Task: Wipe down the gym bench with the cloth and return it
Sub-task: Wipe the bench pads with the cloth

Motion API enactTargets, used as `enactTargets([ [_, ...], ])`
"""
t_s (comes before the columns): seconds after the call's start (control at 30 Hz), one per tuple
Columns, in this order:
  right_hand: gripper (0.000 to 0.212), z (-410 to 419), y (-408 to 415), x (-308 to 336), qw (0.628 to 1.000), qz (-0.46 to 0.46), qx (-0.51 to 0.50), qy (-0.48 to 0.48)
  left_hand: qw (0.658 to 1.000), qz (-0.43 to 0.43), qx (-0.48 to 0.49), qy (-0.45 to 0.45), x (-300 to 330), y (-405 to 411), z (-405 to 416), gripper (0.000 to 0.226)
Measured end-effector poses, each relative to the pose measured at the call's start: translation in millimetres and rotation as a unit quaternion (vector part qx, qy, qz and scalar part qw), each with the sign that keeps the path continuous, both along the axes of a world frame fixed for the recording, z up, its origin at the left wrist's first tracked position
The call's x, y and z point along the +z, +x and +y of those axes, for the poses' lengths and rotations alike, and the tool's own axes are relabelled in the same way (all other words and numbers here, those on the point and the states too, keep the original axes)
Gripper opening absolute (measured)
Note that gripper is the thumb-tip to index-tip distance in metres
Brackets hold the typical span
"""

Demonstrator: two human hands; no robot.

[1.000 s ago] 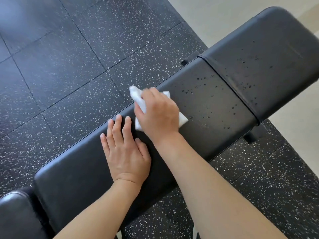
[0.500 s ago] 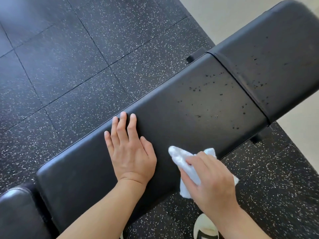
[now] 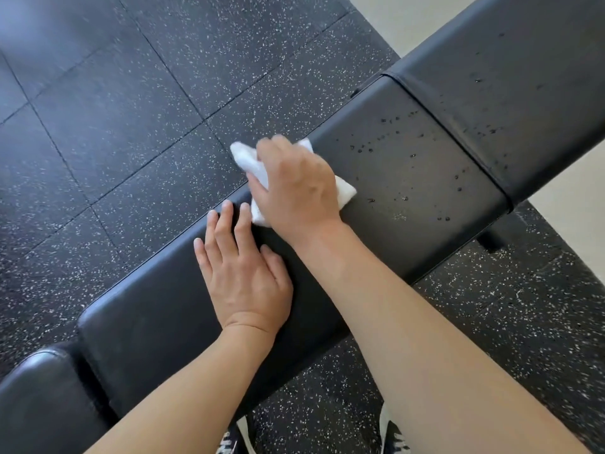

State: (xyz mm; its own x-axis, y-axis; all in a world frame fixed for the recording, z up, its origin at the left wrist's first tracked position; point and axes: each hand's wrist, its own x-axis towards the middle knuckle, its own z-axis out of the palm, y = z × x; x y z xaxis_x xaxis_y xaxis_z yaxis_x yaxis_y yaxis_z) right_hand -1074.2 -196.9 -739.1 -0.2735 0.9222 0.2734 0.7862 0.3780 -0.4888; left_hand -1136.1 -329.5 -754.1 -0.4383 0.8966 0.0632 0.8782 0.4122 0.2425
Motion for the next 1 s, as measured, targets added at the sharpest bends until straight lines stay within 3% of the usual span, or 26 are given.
enactTargets([
  [0.07,0.018,-36,30,2,0.999,0.029,0.028,-0.013,1.000,-0.001,0.002,0.001,0,0,0,0.065],
  [0.27,0.021,-127,125,8,0.995,-0.029,0.089,-0.040,1.000,0.004,0.002,0.008,1,1,0,0.064],
  [0.67,0.023,25,0,3,0.999,-0.031,0.039,-0.011,1.000,-0.001,0.008,-0.002,6,2,3,0.065],
  [0.9,0.020,-43,61,15,0.994,-0.018,0.102,-0.044,1.000,-0.020,0.006,-0.002,9,1,1,0.064],
  [1.0,0.020,-81,121,20,0.987,-0.067,0.139,-0.049,0.999,-0.035,0.003,-0.018,11,-1,1,0.064],
])
